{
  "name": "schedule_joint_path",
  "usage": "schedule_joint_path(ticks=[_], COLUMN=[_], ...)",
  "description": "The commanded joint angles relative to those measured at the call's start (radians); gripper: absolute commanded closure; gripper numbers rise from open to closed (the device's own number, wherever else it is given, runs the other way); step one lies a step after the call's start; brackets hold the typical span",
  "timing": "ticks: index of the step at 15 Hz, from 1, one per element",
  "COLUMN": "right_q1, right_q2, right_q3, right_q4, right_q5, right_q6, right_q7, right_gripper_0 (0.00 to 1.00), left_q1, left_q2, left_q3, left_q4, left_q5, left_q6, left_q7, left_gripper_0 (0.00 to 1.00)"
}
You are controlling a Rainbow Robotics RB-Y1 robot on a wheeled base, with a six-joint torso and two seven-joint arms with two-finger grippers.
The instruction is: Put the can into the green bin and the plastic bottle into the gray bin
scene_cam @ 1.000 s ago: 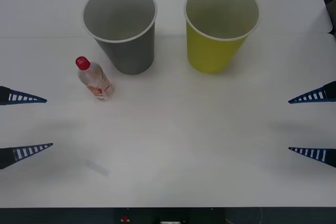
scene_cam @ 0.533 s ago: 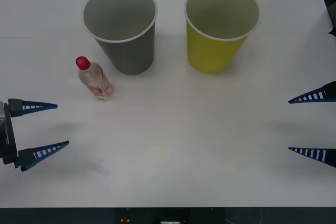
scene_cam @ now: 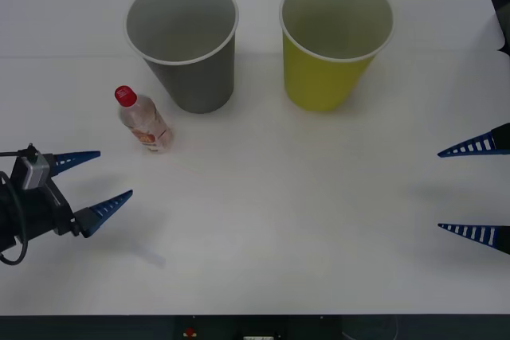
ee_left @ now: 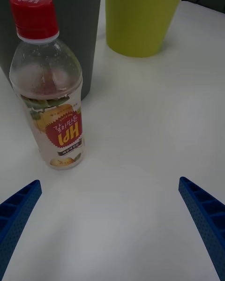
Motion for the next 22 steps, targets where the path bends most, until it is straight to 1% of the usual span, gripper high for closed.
schedule_joint_path(ticks=[1, 5, 7, 8, 12, 14, 22], right_q1=[0.000, 0.000, 0.000, 0.000, 0.000, 0.000, 0.000], right_q2=[0.000, 0.000, 0.000, 0.000, 0.000, 0.000, 0.000], right_q3=[0.000, 0.000, 0.000, 0.000, 0.000, 0.000, 0.000], right_q4=[0.000, 0.000, 0.000, 0.000, 0.000, 0.000, 0.000], right_q5=[0.000, 0.000, 0.000, 0.000, 0.000, 0.000, 0.000], right_q6=[0.000, 0.000, 0.000, 0.000, 0.000, 0.000, 0.000], right_q7=[0.000, 0.000, 0.000, 0.000, 0.000, 0.000, 0.000], right_gripper_0=[0.00, 0.00, 0.00, 0.00, 0.00, 0.00, 0.00], left_q1=[-0.022, -0.064, -0.087, -0.116, -0.189, -0.208, -0.289], left_q2=[-0.047, -0.106, -0.133, -0.162, -0.221, -0.238, -0.264], left_q3=[-0.054, -0.117, -0.132, -0.142, -0.146, -0.146, -0.149], left_q4=[0.000, 0.006, 0.017, 0.038, 0.113, 0.129, 0.185], left_q5=[0.000, -0.003, -0.011, -0.014, -0.020, -0.023, -0.025], left_q6=[0.128, 0.291, 0.329, 0.352, 0.360, 0.360, 0.365], left_q7=[-0.002, 0.000, 0.001, 0.006, 0.008, 0.008, 0.012], left_gripper_0=[0.00, 0.00, 0.00, 0.00, 0.00, 0.00, 0.00])
